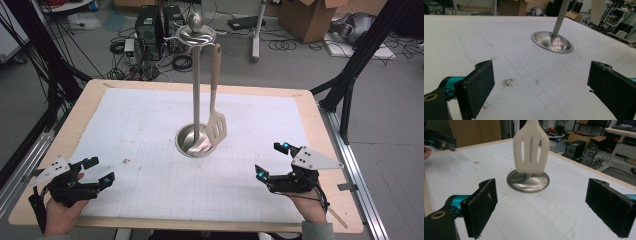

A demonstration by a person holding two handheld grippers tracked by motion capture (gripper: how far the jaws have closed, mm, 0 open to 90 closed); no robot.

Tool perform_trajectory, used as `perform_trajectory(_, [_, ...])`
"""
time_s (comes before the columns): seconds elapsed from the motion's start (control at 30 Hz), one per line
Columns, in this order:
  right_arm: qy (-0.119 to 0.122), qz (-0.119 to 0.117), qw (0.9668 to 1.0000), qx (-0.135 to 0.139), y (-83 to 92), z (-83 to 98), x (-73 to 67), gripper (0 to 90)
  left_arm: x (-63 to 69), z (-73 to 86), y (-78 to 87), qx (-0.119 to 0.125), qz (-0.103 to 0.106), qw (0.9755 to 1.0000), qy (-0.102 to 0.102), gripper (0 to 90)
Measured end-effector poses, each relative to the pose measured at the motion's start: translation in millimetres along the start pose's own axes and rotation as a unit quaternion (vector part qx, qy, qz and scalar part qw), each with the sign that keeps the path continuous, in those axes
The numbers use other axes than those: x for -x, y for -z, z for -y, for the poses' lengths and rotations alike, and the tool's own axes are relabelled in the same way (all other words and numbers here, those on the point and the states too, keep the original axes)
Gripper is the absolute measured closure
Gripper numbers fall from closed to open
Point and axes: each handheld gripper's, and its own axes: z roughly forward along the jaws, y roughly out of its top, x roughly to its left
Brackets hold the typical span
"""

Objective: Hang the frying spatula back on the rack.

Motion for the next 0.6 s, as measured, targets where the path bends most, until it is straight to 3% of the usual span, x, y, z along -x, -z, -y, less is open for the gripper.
perform_trajectory(0.33, [-0.042,0.018,0.9988,0.015,25.7,29.0,15.9,9.6,5.4,-0.1,-3.2,-0.003,0.007,0.9999,-0.01,7.7])
perform_trajectory(0.6, [-0.074,0.027,0.9966,0.027,41.8,50.1,28.0,9.6,3.3,-1.3,2.5,0.013,0.004,0.9998,-0.012,7.5])
